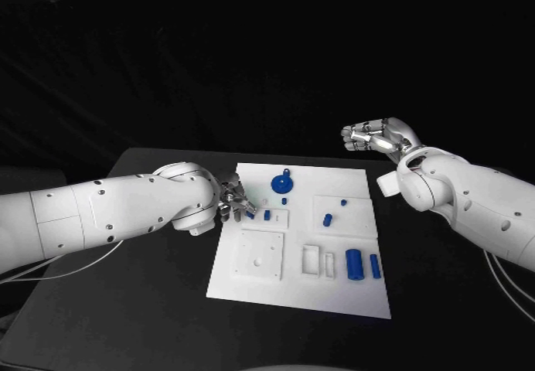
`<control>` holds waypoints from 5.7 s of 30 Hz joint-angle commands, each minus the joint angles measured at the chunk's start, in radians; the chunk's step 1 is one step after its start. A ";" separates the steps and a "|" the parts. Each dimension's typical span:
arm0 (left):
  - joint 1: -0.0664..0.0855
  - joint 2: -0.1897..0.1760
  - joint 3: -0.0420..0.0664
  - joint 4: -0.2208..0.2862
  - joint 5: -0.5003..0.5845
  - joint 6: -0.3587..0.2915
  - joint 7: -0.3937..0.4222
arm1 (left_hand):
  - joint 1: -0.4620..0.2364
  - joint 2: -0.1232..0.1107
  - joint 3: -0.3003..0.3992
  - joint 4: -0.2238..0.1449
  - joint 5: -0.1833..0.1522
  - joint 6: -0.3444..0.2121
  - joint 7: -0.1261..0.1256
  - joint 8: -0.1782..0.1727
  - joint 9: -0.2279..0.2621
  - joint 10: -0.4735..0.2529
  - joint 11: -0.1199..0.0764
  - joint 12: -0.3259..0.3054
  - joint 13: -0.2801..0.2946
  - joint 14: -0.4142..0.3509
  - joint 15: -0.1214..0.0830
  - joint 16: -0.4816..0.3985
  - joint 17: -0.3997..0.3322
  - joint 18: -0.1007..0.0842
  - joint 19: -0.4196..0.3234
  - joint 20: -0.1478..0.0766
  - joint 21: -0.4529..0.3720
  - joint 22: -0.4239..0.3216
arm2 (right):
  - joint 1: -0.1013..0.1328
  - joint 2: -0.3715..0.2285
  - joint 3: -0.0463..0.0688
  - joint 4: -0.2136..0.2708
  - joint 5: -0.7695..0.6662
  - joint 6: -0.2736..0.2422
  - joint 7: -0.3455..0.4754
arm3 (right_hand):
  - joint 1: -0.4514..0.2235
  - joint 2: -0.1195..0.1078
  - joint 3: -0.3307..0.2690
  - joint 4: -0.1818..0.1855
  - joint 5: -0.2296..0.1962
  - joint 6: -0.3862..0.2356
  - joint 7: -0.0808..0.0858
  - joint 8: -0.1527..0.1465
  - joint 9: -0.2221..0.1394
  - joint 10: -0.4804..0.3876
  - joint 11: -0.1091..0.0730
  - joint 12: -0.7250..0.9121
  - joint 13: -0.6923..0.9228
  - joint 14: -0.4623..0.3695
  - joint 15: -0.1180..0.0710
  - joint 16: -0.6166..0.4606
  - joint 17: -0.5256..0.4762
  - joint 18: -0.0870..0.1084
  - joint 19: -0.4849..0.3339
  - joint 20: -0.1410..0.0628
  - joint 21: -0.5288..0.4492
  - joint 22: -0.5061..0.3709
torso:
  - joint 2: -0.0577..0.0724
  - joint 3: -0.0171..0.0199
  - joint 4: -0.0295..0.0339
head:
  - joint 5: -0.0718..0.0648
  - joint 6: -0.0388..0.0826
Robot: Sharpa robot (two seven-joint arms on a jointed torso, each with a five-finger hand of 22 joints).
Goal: Assemble the parts on the task board
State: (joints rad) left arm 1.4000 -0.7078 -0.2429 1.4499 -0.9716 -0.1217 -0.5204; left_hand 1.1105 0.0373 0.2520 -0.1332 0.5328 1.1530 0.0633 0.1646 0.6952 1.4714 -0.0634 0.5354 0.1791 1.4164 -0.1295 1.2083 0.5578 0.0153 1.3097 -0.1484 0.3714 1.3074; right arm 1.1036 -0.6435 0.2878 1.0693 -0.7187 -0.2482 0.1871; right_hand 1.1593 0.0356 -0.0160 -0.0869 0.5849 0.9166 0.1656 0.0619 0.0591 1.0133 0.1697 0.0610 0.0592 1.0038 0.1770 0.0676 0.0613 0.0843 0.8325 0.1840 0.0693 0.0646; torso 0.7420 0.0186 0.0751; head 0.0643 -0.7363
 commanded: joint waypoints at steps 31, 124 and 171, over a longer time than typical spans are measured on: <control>-0.019 -0.004 0.000 0.004 -0.030 -0.021 0.006 | 0.004 0.009 0.046 -0.047 -0.003 0.090 -0.081 0.006 0.075 0.044 -0.009 0.006 -0.002 0.002 0.001 0.006 0.003 0.013 -0.002 0.010 0.008 0.018 | 0.000 -0.004 0.000 0.003 -0.003 0.015 0.007 | 0.001 -0.001 0.006 0.011 0.005 0.000 0.002 -0.004 -0.001 -0.007 0.001 -0.002 -0.001 -0.002 0.000 -0.007 -0.001 0.019 0.002 0.001 0.001 -0.001 | 0.000 0.0011 -0.0001 | -0.003 -0.008; -0.041 0.010 0.000 0.003 -0.059 0.031 0.002 | 0.001 -0.074 -0.006 0.071 -0.009 0.088 -0.087 0.005 -0.017 0.044 -0.009 -0.004 -0.008 -0.004 -0.006 -0.015 -0.029 -0.002 0.005 0.001 -0.016 0.015 | -0.002 -0.009 0.000 0.005 -0.001 0.023 0.007 | 0.003 -0.004 0.009 0.015 0.007 0.000 0.002 -0.004 -0.001 -0.006 0.001 -0.002 -0.001 -0.003 0.000 -0.007 -0.001 0.019 0.000 0.001 0.001 -0.001 | 0.001 0.0016 0.0002 | -0.015 -0.022; -0.041 0.014 0.000 -0.024 -0.059 0.028 -0.004 | 0.045 -0.160 -0.069 0.271 -0.037 0.089 -0.089 0.013 -0.032 0.043 -0.007 -0.014 -0.003 -0.013 -0.009 -0.016 -0.035 -0.013 0.009 -0.005 -0.039 0.016 | -0.003 -0.008 0.000 0.003 -0.001 0.023 0.007 | 0.003 -0.004 0.009 0.017 0.008 0.002 0.001 -0.004 -0.001 -0.006 0.001 -0.002 -0.001 -0.005 0.000 -0.007 -0.001 0.019 -0.004 0.001 0.000 -0.002 | 0.001 0.0012 -0.0002 | -0.018 -0.020</control>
State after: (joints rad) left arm 1.3670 -0.6959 -0.2369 1.4270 -1.0372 -0.1224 -0.5152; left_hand 1.1545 -0.1135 0.1826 0.1358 0.5021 1.2451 -0.0253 0.1793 0.6627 1.4649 -0.0733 0.5274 0.1753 1.4076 -0.1357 1.1965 0.5238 0.0152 1.3171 -0.1484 0.3387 1.3074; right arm 1.1009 -0.6517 0.2877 1.0718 -0.7182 -0.2390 0.1866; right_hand 1.1593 0.0356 -0.0050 -0.0759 0.5887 0.9166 0.1656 0.0619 0.0591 1.0133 0.1697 0.0610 0.0592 1.0040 0.1768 0.0676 0.0614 0.0844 0.8326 0.1840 0.0693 0.0647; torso 0.7426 0.0203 0.0748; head 0.0462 -0.7565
